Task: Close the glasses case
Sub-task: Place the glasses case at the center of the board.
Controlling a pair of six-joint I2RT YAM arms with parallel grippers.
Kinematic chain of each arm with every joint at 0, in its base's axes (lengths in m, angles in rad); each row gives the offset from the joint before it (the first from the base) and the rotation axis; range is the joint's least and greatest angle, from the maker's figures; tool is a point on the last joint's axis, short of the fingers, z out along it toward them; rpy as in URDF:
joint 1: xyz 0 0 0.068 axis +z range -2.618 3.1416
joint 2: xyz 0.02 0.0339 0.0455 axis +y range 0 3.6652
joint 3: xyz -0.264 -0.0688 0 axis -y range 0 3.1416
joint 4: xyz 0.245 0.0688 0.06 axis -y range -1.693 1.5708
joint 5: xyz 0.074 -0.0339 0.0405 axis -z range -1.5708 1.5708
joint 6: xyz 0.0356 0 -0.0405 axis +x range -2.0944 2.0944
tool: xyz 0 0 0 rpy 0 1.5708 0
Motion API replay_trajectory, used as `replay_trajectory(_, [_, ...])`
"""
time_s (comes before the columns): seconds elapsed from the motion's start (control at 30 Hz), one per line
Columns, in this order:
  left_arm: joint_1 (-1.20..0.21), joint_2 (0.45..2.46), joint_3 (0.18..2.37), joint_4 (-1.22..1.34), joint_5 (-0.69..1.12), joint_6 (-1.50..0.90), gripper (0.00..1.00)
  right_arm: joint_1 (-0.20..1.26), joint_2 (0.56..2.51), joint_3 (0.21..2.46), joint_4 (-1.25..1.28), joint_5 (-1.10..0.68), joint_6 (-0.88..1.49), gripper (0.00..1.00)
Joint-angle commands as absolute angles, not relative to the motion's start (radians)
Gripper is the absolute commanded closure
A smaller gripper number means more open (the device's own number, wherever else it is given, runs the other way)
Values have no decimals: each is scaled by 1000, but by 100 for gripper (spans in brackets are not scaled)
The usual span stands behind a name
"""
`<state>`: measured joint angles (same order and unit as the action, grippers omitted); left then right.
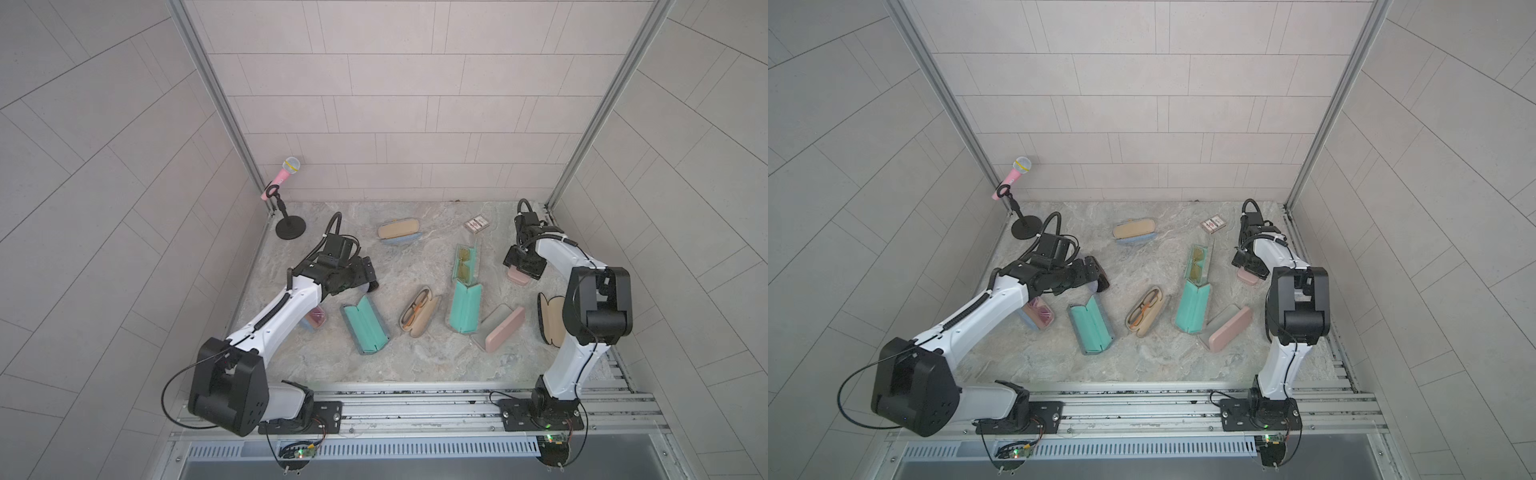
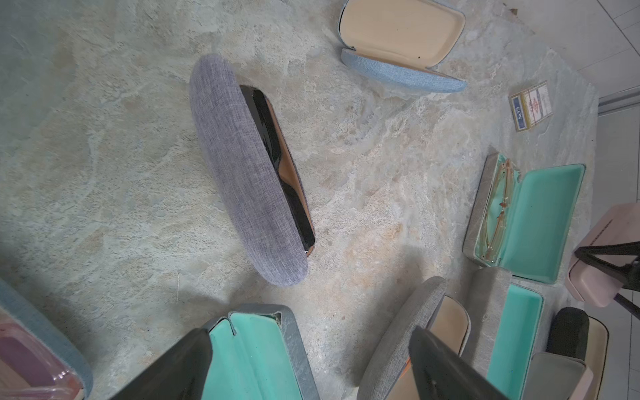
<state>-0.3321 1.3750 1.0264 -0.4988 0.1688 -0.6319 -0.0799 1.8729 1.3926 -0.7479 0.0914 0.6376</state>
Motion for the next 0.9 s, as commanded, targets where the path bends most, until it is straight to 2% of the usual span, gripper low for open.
replay_trajectory(0.0, [-326,1410,1080,-507,175,-614,3,-97,1918,1435,-726,104,643,55])
replay_trajectory(0.27, [-325,1466,1108,-505,186,-609,3,-141,2020,1500,-737,83,613,47])
replay_trajectory(0.43, [-325,1478,1118,-509,185,-603,3,-155,2046,1527,-757,78,590,24])
replay_trajectory(0.6, [-326,1474,1136,-534,173,-596,3,-152,2005,1514,-762,53,576,12])
replay_trajectory(0.87, [-324,1450,1196,-637,67,-582,0,-92,1850,1440,-782,9,559,10])
